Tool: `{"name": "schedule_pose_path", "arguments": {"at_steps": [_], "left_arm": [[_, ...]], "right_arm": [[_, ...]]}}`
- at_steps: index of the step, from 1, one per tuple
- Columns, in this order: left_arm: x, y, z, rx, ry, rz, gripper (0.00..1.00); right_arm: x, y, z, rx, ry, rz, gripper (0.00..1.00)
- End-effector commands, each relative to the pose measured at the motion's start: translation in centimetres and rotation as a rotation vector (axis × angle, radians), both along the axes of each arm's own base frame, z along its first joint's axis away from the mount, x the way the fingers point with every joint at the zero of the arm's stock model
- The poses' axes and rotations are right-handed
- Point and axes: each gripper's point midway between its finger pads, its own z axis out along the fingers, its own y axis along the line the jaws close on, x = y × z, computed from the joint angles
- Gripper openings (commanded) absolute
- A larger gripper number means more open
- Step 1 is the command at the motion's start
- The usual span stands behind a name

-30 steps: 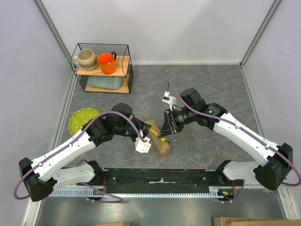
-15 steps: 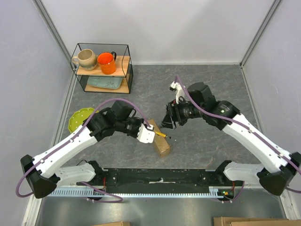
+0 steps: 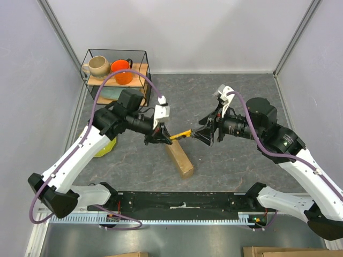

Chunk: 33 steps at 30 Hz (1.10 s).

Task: Unpack the express box
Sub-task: Pick up the knife from the center of the board.

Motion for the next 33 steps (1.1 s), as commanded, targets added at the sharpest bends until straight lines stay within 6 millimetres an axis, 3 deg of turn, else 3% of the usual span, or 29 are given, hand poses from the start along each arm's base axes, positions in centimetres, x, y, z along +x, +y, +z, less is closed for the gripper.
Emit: {"name": "schedule_pose_path", "arguments": {"at_steps": [1, 10, 14, 20, 24, 33], "left_arm": [[-1.7, -0.6, 3.7, -0.120, 0.296, -0.030, 0.02], [0.5, 0.0, 5.3, -0.203, 0.332, 0.039, 0.02], [0.2, 0.3, 6.8, -0.231, 0.304, 0.042, 0.02], [-0.4, 0.4, 5.1, -0.227, 0.338, 0.023, 0.02], [-0.9, 0.5, 4.9, -0.233, 0.349, -0.003, 0.02], [-0.5, 0.2, 4.7, -0.256, 0.359, 0.005, 0.02]], "right_arm": [[-0.3, 1.3, 2.2, 0.058, -0.090, 0.089, 0.73], [-0.1, 2.6, 2.4, 0.094, -0.105, 0.138, 0.72], [0.2, 3.5, 2.2, 0.123, -0.093, 0.160, 0.72], [0.7, 5.6, 2.6, 0.190, -0.093, 0.226, 0.70], [1.0, 6.4, 2.6, 0.211, -0.081, 0.251, 0.68], [1.3, 7.9, 1.4, 0.237, -0.009, 0.301, 0.53]]}}
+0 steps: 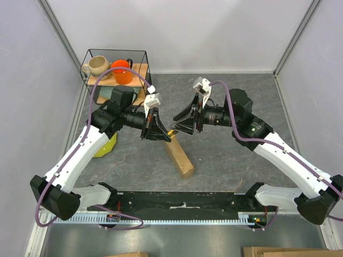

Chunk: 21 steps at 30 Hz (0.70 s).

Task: Unpack the express box
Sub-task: Pick up the knife from the center of the board.

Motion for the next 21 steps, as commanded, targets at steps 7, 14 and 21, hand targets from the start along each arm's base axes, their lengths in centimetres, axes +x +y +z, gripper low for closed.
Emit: {"name": "schedule_pose_path", "arguments": {"at_steps": [7, 14, 21], "left_arm": [[-0.5, -0.2, 2.6, -0.078, -0.011, -0.021, 0.02], [-0.4, -0.3, 2.6, -0.079, 0.005, -0.017, 0.02], [-0.4, -0.2, 2.3, -0.075, 0.009, -0.012, 0.02]], "right_arm": [[-0.7, 0.8, -0.7, 0.032, 0.033, 0.064, 0.58], [-0.9, -0.1, -0.7, 0.045, 0.017, 0.033, 0.58], [-0.7, 1.2, 1.0, 0.105, 0.013, 0.077, 0.44]]}}
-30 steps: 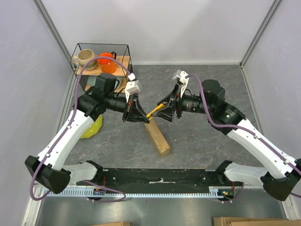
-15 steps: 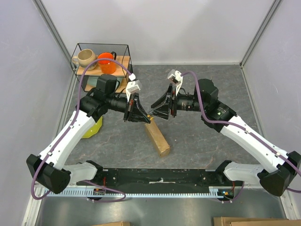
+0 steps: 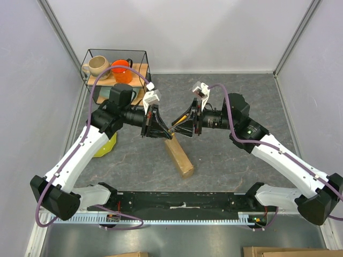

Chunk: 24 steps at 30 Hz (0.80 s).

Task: Unpack the express box
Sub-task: Pick up the knife from the center of the board.

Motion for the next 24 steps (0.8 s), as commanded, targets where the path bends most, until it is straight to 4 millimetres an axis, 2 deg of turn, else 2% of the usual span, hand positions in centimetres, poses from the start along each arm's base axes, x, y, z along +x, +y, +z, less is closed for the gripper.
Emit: {"name": "schedule_pose_path", "arguments": {"at_steps": [1, 7, 9, 14, 18, 21, 24], "left_arm": [[-0.8, 0.2, 1.1, -0.032, -0.006, -0.018, 0.02], [-0.6, 0.1, 1.4, -0.033, 0.014, -0.006, 0.02], [-0.6, 0.0, 1.5, -0.037, 0.027, -0.007, 0.02], [-0.2, -0.1, 1.6, -0.041, 0.041, 0.004, 0.02], [0.0, -0.1, 1.9, -0.048, 0.041, 0.013, 0.02], [0.1, -0.1, 2.1, -0.053, 0.044, 0.011, 0.02], [0.0, 0.0, 2.1, -0.054, 0.048, 0.006, 0.02]], "right_arm": [[-0.1, 0.8, 2.7, 0.085, -0.047, 0.040, 0.42], [-0.1, 1.3, 2.4, 0.114, -0.014, 0.064, 0.31], [-0.2, 1.4, 2.1, 0.118, 0.000, 0.069, 0.31], [-0.4, 1.1, 1.6, 0.122, 0.008, 0.062, 0.43], [-0.7, 0.9, 1.2, 0.119, 0.012, 0.071, 0.59], [-0.7, 0.7, 1.2, 0.120, 0.003, 0.056, 0.62], [-0.4, 0.6, 1.4, 0.132, -0.005, 0.031, 0.57]]}}
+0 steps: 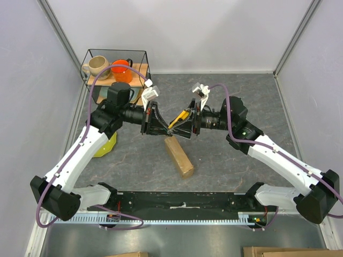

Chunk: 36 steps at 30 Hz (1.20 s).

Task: Unpack the express box
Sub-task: Pick up the knife from the center of the board.

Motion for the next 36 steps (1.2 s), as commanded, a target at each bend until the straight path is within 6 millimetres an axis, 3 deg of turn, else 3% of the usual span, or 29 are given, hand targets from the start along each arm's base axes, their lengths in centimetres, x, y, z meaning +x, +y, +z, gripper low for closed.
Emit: {"name": "schedule_pose_path", "arguments": {"at_steps": [1, 11, 16, 21, 31, 33, 34, 36], "left_arm": [[-0.6, 0.1, 1.0, -0.033, -0.002, -0.026, 0.02], [-1.0, 0.3, 0.7, -0.029, -0.010, -0.029, 0.02], [-1.0, 0.3, 0.5, -0.028, -0.013, -0.031, 0.02], [-1.2, 0.5, 0.5, -0.022, -0.032, -0.029, 0.02], [-1.3, 0.9, 0.3, -0.010, -0.061, -0.017, 0.02], [-1.0, 0.9, 0.1, -0.009, -0.094, -0.012, 0.09], [-0.5, 0.9, 0.0, 0.005, -0.114, 0.017, 0.28], [0.1, 1.2, -0.7, 0.038, -0.172, 0.042, 0.47]], "right_arm": [[-0.4, -0.3, 2.0, 0.065, -0.049, -0.007, 0.56], [0.7, 0.8, 4.1, 0.151, -0.064, -0.011, 0.34], [0.6, 1.1, 3.2, 0.138, -0.037, 0.012, 0.22], [0.7, 0.8, 2.6, 0.107, -0.040, -0.007, 0.02], [-0.4, -1.1, 2.4, 0.011, -0.057, -0.047, 0.00], [0.0, -1.3, 2.5, 0.007, -0.057, -0.081, 0.00], [0.7, -1.6, 2.6, -0.002, -0.052, -0.134, 0.00], [1.8, -2.3, 2.2, -0.047, -0.066, -0.210, 0.00]]}}
